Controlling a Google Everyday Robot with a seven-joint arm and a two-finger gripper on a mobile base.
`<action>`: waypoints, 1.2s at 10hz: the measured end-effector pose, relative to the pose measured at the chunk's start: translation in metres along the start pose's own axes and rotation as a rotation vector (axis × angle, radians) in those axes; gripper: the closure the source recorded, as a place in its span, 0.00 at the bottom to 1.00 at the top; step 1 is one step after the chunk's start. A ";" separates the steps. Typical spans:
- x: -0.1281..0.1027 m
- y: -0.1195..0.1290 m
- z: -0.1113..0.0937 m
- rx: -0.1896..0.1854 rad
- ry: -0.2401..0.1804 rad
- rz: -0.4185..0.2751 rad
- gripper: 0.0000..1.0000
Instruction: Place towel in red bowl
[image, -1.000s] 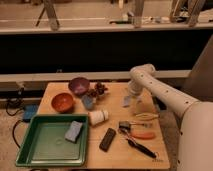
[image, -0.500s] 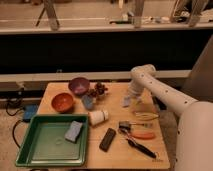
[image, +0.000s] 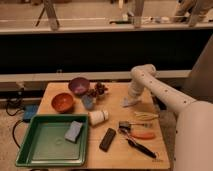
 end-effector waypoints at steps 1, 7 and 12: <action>-0.002 -0.001 -0.001 0.008 -0.011 0.014 0.82; 0.028 -0.002 -0.002 0.061 -0.063 0.072 0.30; 0.032 -0.006 0.003 0.070 -0.047 0.108 0.20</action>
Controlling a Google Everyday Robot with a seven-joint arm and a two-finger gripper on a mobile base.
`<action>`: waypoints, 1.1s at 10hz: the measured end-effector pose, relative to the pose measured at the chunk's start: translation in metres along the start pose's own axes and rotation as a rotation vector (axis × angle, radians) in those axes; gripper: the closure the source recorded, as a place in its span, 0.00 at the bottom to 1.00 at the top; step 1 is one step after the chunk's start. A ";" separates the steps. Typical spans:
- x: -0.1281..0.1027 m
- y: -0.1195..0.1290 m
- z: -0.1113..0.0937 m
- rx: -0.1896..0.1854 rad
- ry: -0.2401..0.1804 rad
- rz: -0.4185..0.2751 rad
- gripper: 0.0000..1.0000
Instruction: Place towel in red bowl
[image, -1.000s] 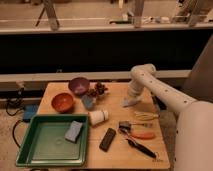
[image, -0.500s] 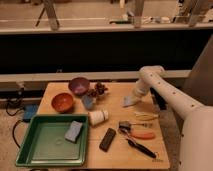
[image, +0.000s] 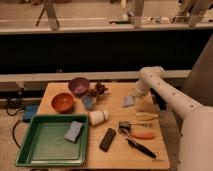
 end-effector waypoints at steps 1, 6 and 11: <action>-0.002 -0.002 0.002 0.001 0.007 0.002 0.20; -0.008 -0.012 0.022 -0.036 0.004 0.020 0.37; -0.012 -0.016 0.033 -0.082 -0.002 0.010 0.87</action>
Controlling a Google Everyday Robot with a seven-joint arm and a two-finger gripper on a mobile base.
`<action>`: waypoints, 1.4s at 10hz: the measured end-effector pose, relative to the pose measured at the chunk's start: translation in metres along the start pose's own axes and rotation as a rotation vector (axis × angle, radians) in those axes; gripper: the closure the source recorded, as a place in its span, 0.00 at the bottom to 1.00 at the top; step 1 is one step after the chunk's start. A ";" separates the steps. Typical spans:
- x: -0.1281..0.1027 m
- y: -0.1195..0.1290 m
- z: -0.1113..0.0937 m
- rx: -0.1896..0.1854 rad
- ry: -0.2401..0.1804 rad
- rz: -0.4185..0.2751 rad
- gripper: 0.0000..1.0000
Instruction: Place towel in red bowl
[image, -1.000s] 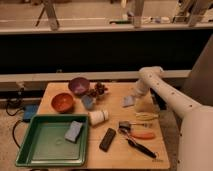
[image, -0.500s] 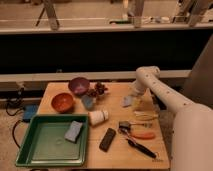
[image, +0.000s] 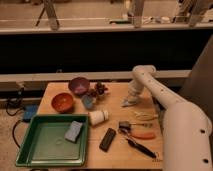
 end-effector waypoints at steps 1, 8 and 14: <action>0.002 0.003 0.000 0.010 0.003 0.006 0.95; -0.008 -0.004 -0.054 0.103 0.004 -0.037 1.00; -0.038 -0.008 -0.085 0.162 -0.012 -0.119 1.00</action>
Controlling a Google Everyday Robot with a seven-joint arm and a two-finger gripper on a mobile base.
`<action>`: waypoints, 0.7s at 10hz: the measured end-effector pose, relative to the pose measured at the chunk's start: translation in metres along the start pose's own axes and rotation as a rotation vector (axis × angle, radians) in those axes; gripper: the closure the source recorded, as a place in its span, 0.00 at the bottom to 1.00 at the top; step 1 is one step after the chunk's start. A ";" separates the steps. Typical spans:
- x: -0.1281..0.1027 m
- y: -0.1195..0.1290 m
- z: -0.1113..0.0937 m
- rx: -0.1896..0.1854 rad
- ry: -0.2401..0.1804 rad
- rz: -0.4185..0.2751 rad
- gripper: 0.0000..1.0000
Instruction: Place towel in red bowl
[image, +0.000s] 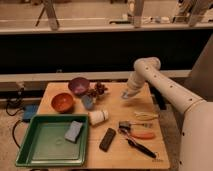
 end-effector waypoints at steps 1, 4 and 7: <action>-0.007 -0.003 -0.004 0.012 -0.003 -0.018 1.00; -0.031 -0.010 -0.011 0.037 -0.018 -0.070 1.00; -0.046 -0.015 -0.022 0.067 -0.031 -0.129 1.00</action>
